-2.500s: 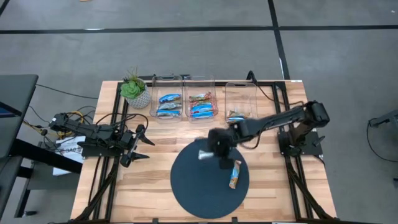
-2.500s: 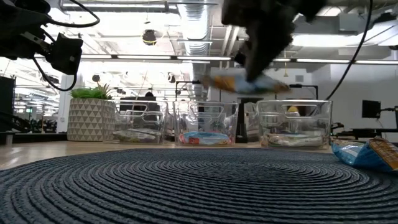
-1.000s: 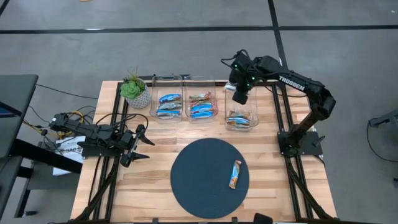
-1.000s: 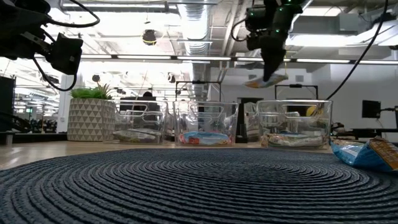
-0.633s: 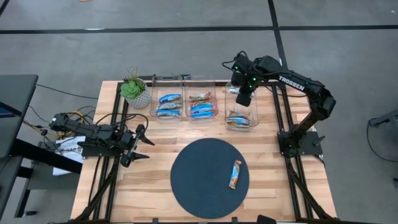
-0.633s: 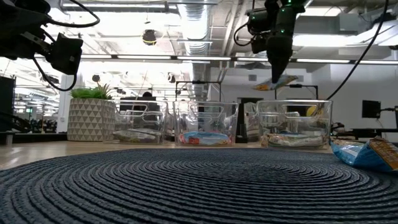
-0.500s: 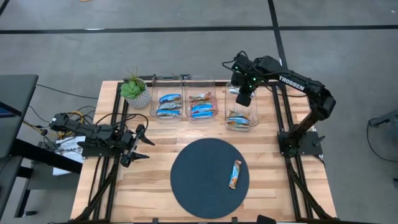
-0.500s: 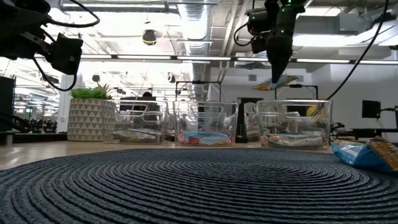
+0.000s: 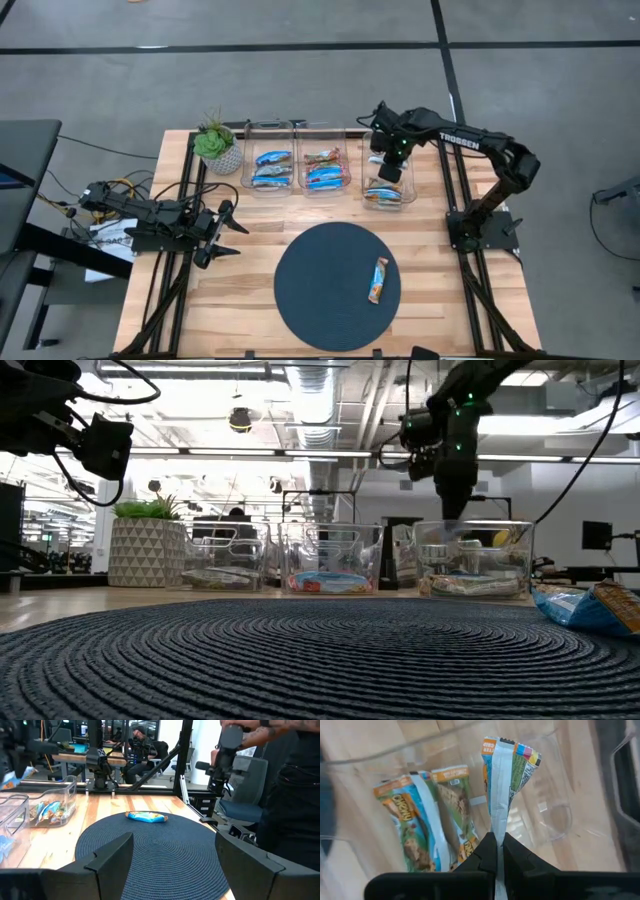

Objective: Pick and place Granola Bars by type
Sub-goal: Put the yellow granola bar into the right transparent bin

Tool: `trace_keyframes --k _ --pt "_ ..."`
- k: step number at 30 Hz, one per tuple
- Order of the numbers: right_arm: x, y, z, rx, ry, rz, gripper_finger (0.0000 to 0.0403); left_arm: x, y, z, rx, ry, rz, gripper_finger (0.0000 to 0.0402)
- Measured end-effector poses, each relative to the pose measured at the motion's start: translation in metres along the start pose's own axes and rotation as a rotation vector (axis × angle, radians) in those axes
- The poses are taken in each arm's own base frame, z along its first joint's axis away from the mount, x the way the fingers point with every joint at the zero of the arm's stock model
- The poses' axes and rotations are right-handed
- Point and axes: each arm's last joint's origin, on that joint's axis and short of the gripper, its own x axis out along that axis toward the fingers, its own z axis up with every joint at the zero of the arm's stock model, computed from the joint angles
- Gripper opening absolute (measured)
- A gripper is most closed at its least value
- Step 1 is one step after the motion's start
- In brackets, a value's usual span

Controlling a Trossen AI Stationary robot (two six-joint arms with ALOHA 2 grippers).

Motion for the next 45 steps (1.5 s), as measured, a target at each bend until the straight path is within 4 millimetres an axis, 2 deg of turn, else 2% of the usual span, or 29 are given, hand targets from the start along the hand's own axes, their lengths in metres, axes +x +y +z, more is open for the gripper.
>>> trace_keyframes --k 12,19,23,33,39,45 --pt "0.049 0.001 -0.019 -0.038 -0.016 0.021 0.0 0.0 0.0 0.0 0.0 0.0 0.0 0.0274" --pt "0.065 0.004 -0.026 -0.039 -0.028 0.017 0.0 0.0 0.0 0.0 0.0 0.0 0.0 0.0274" --pt "0.066 0.003 -0.026 -0.037 -0.037 0.014 0.0011 0.0 0.0 0.0 0.0 0.0 0.0 0.0274" --pt "0.066 0.002 -0.027 -0.032 -0.038 0.03 0.0069 0.0 0.0 0.0 0.0 0.0 0.0 0.0274" --pt "0.065 0.002 -0.027 -0.012 -0.038 0.037 0.0079 0.0 0.0 0.0 0.0 0.0 0.0 0.0274" --pt "0.043 0.002 -0.016 0.001 -0.103 0.017 0.0079 0.0 0.0 0.0 0.0 0.0 0.0 0.0274"
